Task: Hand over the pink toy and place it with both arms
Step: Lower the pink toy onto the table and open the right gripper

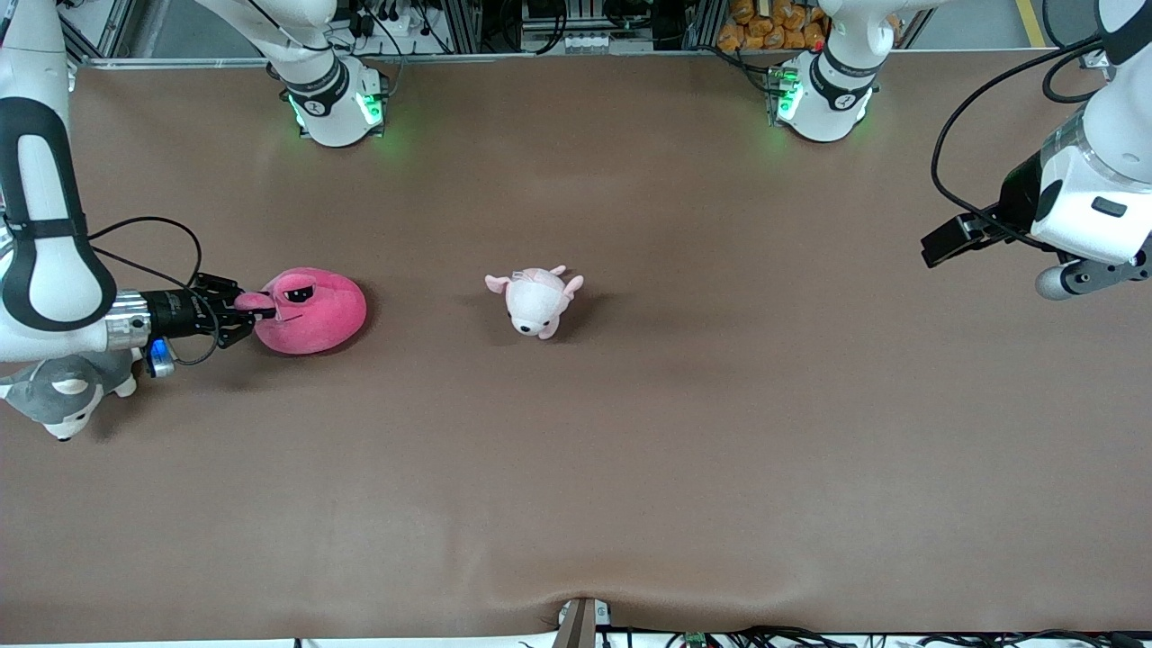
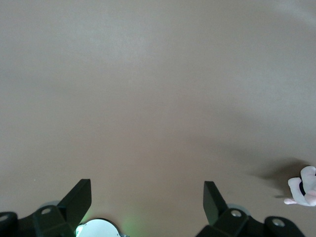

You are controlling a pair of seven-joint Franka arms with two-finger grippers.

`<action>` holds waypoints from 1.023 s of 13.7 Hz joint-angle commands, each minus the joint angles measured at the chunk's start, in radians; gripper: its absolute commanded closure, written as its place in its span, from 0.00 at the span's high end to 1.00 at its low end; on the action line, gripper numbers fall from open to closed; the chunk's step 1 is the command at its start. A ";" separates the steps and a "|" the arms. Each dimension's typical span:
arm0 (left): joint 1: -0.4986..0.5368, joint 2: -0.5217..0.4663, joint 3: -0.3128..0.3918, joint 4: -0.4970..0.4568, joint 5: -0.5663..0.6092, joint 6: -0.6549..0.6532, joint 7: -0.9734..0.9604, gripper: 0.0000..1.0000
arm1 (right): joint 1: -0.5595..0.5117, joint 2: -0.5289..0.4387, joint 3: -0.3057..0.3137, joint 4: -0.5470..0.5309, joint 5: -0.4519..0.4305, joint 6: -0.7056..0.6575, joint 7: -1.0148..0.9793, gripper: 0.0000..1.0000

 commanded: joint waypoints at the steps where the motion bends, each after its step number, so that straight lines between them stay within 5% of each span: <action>1: 0.028 -0.015 -0.002 -0.015 -0.007 -0.008 0.035 1.00 | -0.007 -0.034 0.012 0.038 -0.065 -0.038 -0.015 1.00; 3: 0.013 -0.024 0.053 -0.027 -0.040 0.006 0.110 1.00 | -0.003 -0.078 0.015 0.061 -0.124 -0.060 -0.093 1.00; 5: -0.122 -0.057 0.224 -0.066 -0.043 0.023 0.211 1.00 | 0.011 -0.138 0.021 0.061 -0.200 -0.057 -0.302 1.00; 7: -0.193 -0.151 0.316 -0.199 -0.076 0.078 0.219 1.00 | 0.067 -0.196 0.021 0.063 -0.290 -0.047 -0.365 1.00; 10: -0.207 -0.274 0.322 -0.356 -0.076 0.129 0.226 1.00 | 0.161 -0.280 0.021 0.052 -0.353 -0.046 -0.385 1.00; 14: -0.202 -0.283 0.311 -0.343 -0.073 0.109 0.226 1.00 | 0.250 -0.368 0.021 0.026 -0.444 -0.029 -0.388 1.00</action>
